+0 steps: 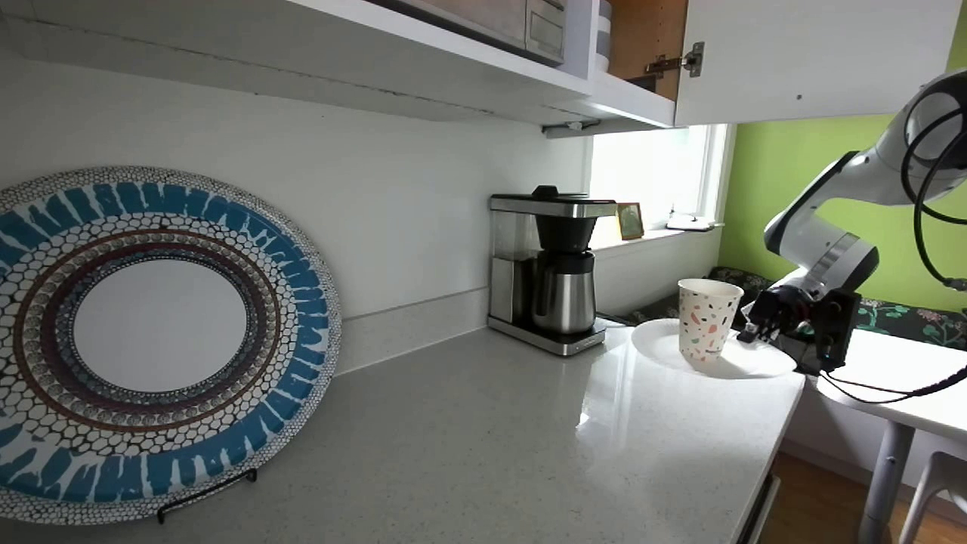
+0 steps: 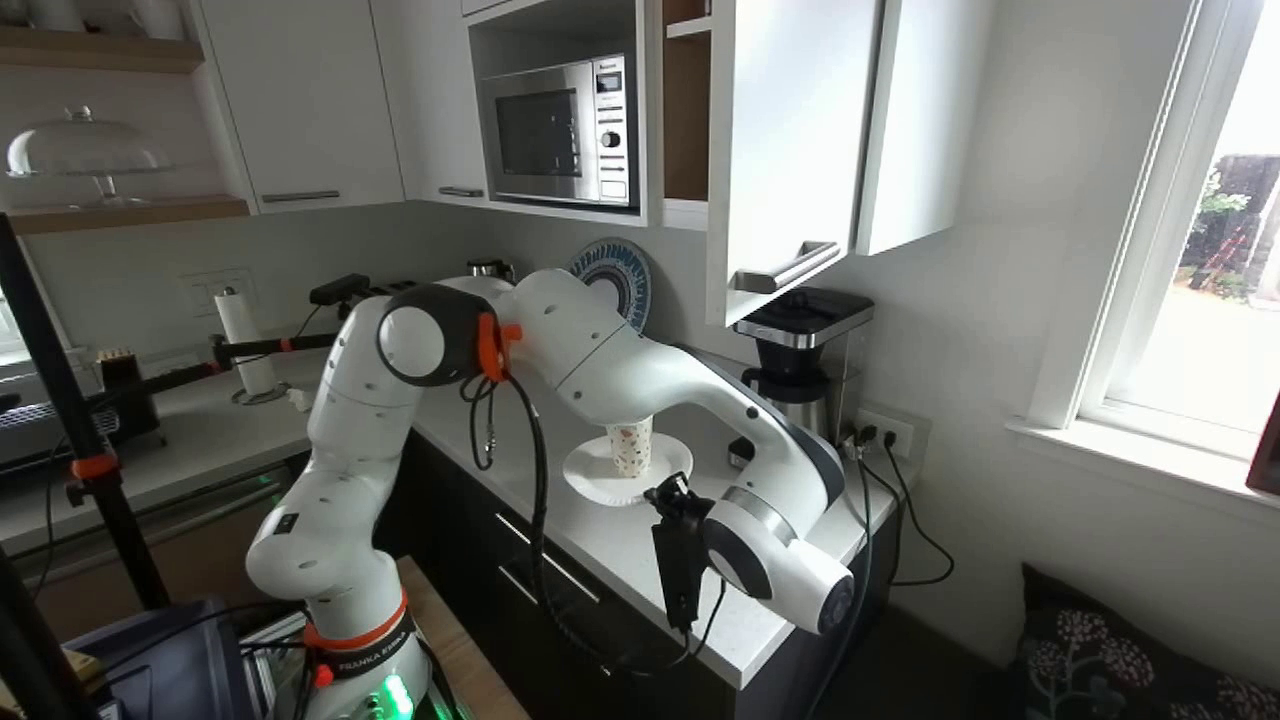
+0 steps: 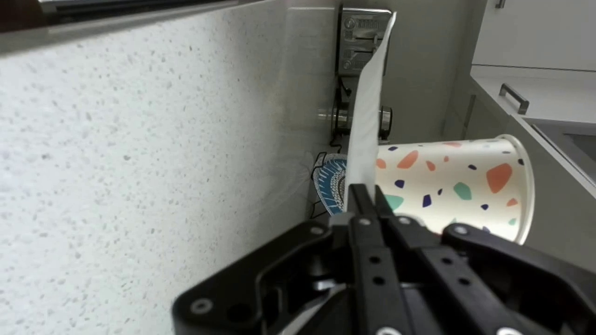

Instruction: Pick up the paper towel with a cup on top and put it in the bottom right shelf of the top wall cabinet

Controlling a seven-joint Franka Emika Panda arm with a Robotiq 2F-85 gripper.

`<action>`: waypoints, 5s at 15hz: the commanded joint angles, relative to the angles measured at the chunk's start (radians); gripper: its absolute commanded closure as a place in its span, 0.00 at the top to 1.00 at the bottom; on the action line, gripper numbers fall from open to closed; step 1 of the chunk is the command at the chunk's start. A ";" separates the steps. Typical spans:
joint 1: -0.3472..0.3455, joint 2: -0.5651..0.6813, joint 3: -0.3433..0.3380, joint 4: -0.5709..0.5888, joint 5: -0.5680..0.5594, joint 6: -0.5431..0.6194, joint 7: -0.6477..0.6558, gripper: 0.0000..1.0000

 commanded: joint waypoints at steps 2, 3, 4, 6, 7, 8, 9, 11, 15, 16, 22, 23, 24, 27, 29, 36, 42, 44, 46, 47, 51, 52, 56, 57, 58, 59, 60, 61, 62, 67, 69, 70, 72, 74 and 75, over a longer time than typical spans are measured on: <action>-0.014 -0.079 -0.024 -0.046 0.032 -0.011 0.042 0.00; -0.014 -0.093 -0.029 -0.051 0.036 -0.010 0.048 0.00; -0.014 -0.108 -0.033 -0.058 0.040 -0.011 0.056 0.00; -0.012 -0.139 -0.042 -0.078 0.052 -0.011 0.081 0.00; -0.010 -0.153 -0.047 -0.089 0.064 -0.007 0.099 0.00; -0.008 -0.172 -0.052 -0.109 0.078 -0.001 0.121 0.00; -0.007 -0.183 -0.057 -0.119 0.091 0.000 0.140 0.00; -0.007 -0.206 -0.067 -0.146 0.121 0.004 0.170 0.00; 0.001 -0.269 -0.090 -0.225 0.180 0.038 0.235 0.00; 0.003 -0.287 -0.097 -0.247 0.192 0.050 0.249 0.00; 0.007 -0.405 -0.127 -0.361 0.252 0.177 0.345 0.00; 0.007 -0.426 -0.129 -0.375 0.258 0.204 0.363 0.00; 0.008 -0.449 -0.132 -0.390 0.262 0.232 0.381 0.00; 0.008 -0.511 -0.131 -0.424 0.266 0.300 0.427 0.00; 0.010 -0.552 -0.127 -0.446 0.267 0.335 0.449 0.00; 0.014 -0.664 -0.121 -0.504 0.272 0.405 0.517 0.00; 0.006 -0.739 -0.120 -0.523 0.261 0.438 0.574 0.00; 0.004 -0.764 -0.118 -0.528 0.264 0.456 0.596 0.00; 0.004 -0.784 -0.118 -0.531 0.269 0.465 0.618 0.00; 0.004 -0.790 -0.119 -0.532 0.269 0.468 0.626 0.00; 0.004 -0.818 -0.119 -0.532 0.269 0.474 0.661 0.00; 0.003 -0.825 -0.119 -0.532 0.266 0.472 0.666 0.00; 0.001 -0.850 -0.117 -0.530 0.260 0.471 0.682 0.00; 0.000 -0.860 -0.116 -0.531 0.259 0.474 0.684 0.00; -0.001 -0.868 -0.114 -0.532 0.256 0.477 0.684 0.00; -0.002 -0.876 -0.113 -0.532 0.255 0.477 0.686 0.00; -0.003 -0.885 -0.111 -0.533 0.254 0.483 0.686 0.00; -0.004 -0.894 -0.110 -0.533 0.251 0.484 0.685 0.00; -0.006 -0.904 -0.108 -0.534 0.243 0.490 0.678 0.00; -0.014 -0.945 -0.114 -0.538 0.246 0.477 0.679 0.00; -0.018 -0.963 -0.113 -0.539 0.243 0.478 0.680 0.00; -0.019 -0.971 -0.113 -0.538 0.240 0.473 0.680 0.00; -0.003 -0.934 -0.120 -0.507 0.248 0.461 0.662 0.01; -0.004 -0.947 -0.120 -0.510 0.247 0.461 0.662 0.01; -0.004 -0.951 -0.119 -0.513 0.247 0.461 0.662 0.01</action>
